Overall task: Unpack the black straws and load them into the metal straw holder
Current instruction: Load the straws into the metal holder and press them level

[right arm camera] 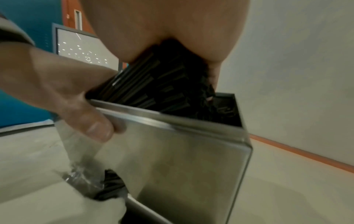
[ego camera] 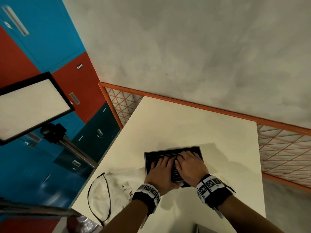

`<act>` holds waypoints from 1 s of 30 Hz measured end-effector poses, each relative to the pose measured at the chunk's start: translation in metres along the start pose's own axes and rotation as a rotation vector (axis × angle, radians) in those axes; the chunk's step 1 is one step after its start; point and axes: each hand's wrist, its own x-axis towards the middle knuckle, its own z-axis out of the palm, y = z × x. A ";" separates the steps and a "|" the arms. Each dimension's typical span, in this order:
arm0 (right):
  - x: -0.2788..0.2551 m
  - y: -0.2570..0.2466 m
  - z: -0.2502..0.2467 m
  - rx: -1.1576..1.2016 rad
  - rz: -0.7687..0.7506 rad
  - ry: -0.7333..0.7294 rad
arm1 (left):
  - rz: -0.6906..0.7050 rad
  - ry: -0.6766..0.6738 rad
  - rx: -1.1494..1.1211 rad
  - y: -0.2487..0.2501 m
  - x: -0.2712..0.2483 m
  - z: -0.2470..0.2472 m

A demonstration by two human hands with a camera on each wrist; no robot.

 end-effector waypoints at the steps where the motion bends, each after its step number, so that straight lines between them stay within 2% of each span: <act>1: -0.002 0.001 0.001 -0.002 -0.006 0.006 | 0.002 0.006 0.008 0.001 -0.001 0.000; 9: -0.018 0.004 0.006 0.029 -0.039 0.078 | 0.051 0.113 -0.024 0.005 -0.014 0.007; 12: -0.023 0.004 0.007 0.010 -0.058 0.069 | 0.062 0.098 -0.013 0.005 -0.013 0.010; 15: -0.023 0.000 0.003 -0.035 -0.047 0.019 | 0.046 0.055 -0.002 0.004 -0.011 0.014; 21: -0.017 -0.020 -0.020 -0.165 -0.004 -0.186 | 0.003 0.007 0.033 0.008 -0.013 0.010; 25: -0.004 -0.024 -0.017 -0.101 -0.087 -0.235 | 0.004 -0.026 0.057 0.009 -0.014 0.007; 30: 0.006 -0.015 -0.001 -0.081 -0.059 -0.265 | -0.005 -0.005 0.021 0.011 -0.014 0.007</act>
